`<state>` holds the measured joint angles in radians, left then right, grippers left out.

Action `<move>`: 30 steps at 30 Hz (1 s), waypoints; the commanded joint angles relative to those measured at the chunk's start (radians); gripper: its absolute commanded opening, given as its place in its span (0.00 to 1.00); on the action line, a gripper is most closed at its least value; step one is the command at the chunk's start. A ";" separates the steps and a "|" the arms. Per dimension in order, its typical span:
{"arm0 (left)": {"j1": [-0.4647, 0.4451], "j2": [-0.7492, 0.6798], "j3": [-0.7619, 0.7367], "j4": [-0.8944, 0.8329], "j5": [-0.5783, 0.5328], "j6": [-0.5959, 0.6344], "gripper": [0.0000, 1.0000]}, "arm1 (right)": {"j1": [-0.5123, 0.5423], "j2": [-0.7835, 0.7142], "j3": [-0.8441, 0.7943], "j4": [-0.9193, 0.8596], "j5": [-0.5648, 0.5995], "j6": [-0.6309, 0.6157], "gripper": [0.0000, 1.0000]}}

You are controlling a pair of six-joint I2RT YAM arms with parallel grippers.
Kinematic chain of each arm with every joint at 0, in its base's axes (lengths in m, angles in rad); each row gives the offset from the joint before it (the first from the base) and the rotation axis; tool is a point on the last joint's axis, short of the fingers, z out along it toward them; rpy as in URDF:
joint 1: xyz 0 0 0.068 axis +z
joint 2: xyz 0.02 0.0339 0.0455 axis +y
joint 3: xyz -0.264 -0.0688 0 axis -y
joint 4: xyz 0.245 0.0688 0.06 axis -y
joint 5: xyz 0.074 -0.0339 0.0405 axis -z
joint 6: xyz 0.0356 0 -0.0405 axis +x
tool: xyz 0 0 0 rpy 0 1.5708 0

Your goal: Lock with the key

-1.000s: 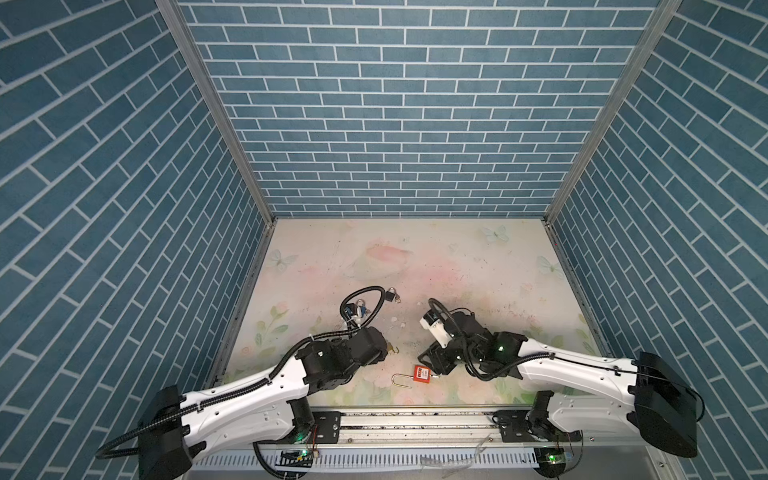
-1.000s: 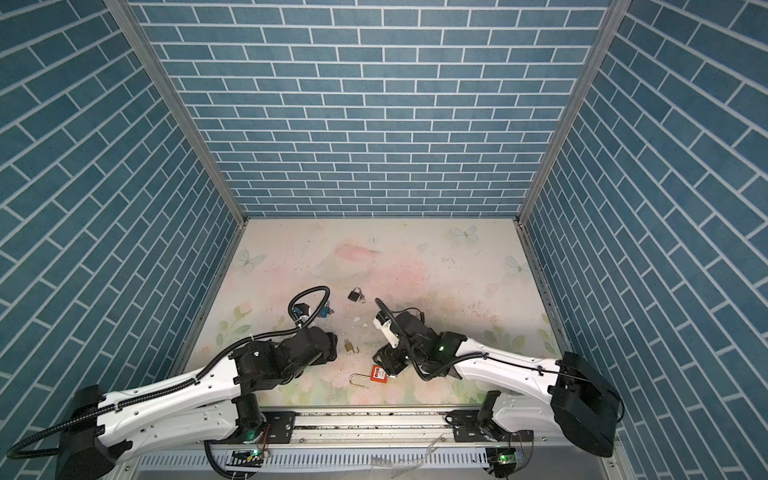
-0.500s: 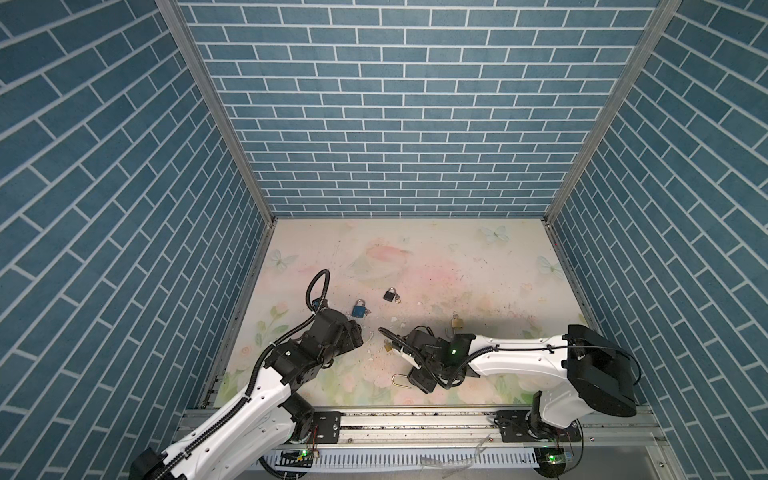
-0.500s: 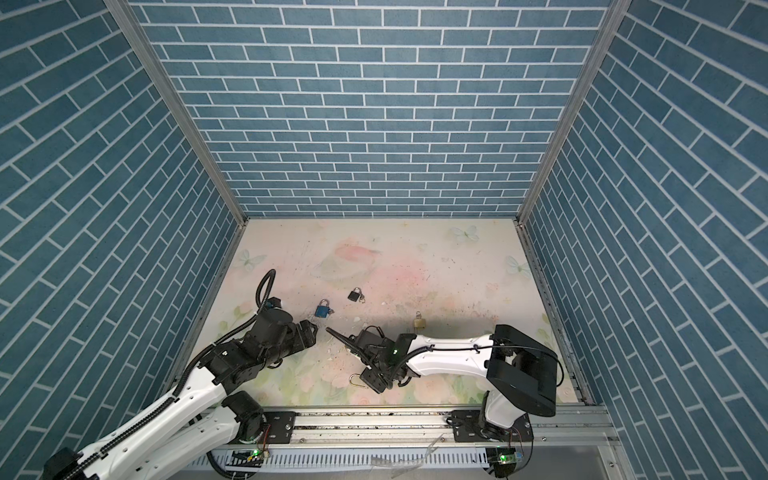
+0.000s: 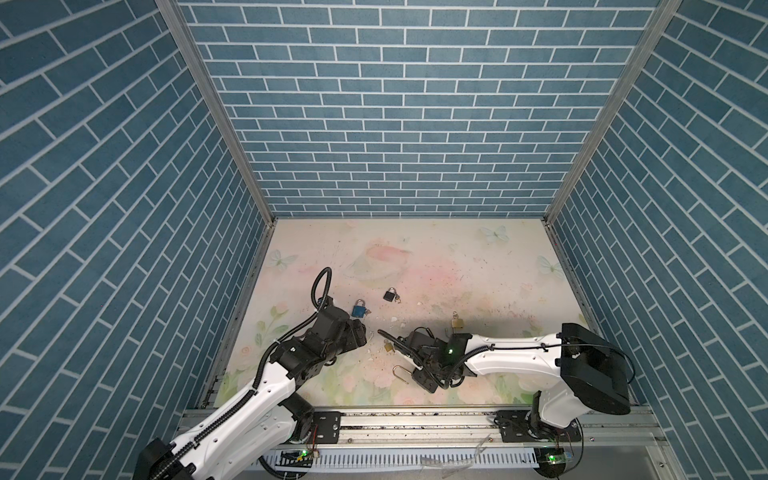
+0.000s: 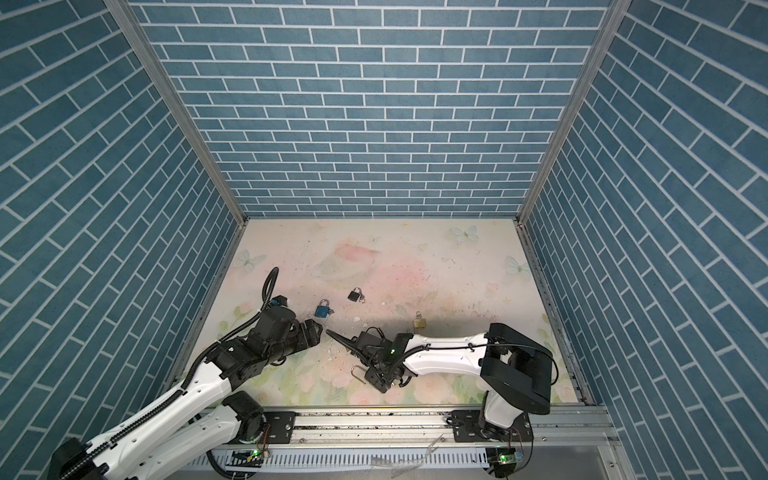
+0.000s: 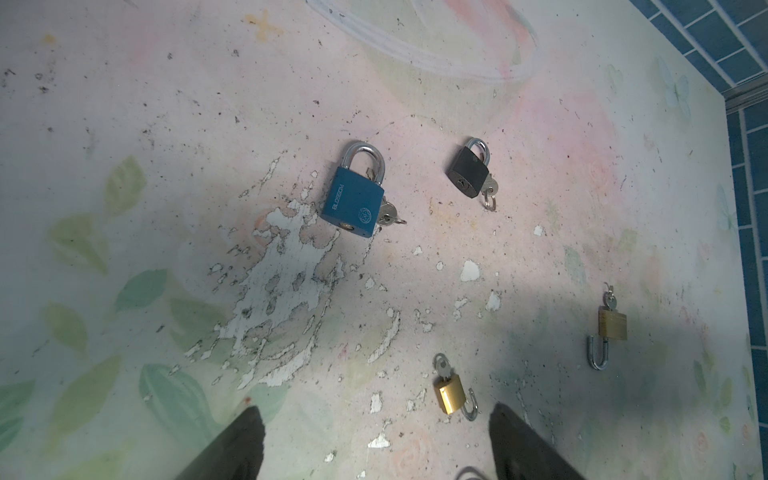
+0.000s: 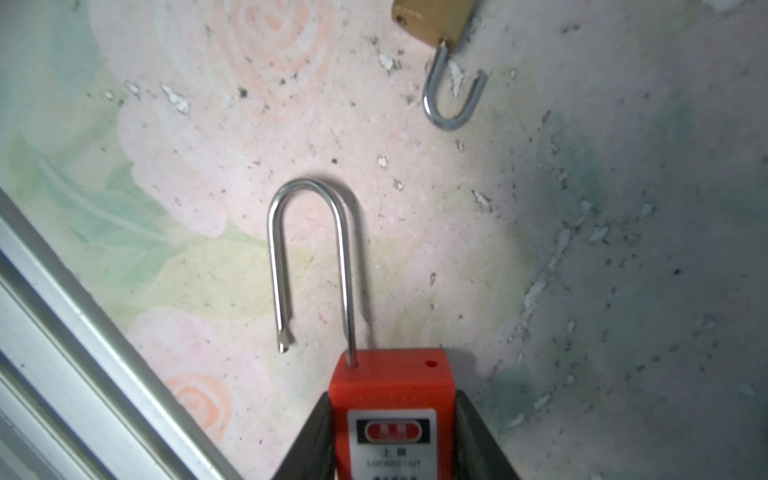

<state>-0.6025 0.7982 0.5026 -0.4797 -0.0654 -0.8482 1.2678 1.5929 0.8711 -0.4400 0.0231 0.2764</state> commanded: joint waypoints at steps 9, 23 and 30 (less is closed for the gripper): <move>0.008 0.037 0.177 -0.212 -0.077 -0.165 0.86 | -0.099 -0.321 -0.052 -0.095 0.059 0.366 0.11; -0.015 0.158 0.164 -0.005 -0.022 -0.034 0.86 | -0.137 -0.309 -0.055 -0.016 0.175 0.674 0.11; -0.015 0.241 0.192 0.038 -0.049 0.081 0.86 | -0.145 -0.216 -0.065 -0.035 0.201 0.759 0.12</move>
<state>-0.6140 1.0134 0.6743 -0.4786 -0.0925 -0.8463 1.1263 1.3594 0.7921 -0.4461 0.1810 0.9382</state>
